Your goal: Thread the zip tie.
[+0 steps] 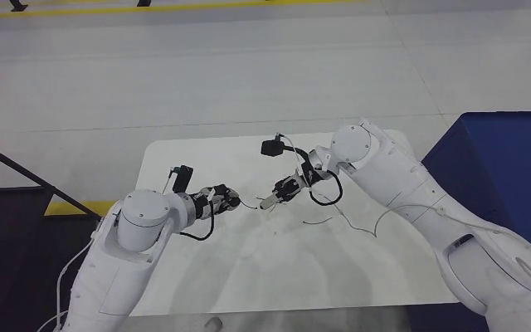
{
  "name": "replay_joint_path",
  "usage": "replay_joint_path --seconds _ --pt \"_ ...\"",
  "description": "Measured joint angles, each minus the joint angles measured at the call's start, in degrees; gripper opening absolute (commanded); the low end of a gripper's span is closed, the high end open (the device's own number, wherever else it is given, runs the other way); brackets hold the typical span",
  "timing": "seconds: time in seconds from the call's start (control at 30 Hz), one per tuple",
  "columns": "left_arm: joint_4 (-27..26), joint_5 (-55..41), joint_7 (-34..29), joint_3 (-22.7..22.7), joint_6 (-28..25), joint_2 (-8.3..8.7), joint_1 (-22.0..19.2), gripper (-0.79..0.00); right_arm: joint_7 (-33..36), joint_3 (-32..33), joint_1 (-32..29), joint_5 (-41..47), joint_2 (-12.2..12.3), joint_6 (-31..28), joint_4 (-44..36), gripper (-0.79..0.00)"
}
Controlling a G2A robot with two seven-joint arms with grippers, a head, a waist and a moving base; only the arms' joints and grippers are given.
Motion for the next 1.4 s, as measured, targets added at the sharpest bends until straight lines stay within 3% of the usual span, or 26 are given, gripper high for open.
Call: replay_joint_path --seconds 0.23,0.63,1.4 --pt "-0.53 -1.36 -1.56 2.05 6.17 0.21 -1.53 -0.785 -1.18 1.64 -1.59 -4.03 0.97 -0.62 -4.69 -0.576" --pt "1.87 -4.26 -0.53 5.86 5.72 0.10 -3.45 -0.785 -1.72 3.09 -4.40 -8.21 1.67 -3.29 -10.84 -0.606" --pt "1.49 -8.20 0.95 8.28 5.58 0.69 -4.45 -0.785 3.91 3.72 -4.52 -5.92 0.47 -3.91 -10.34 -0.696"
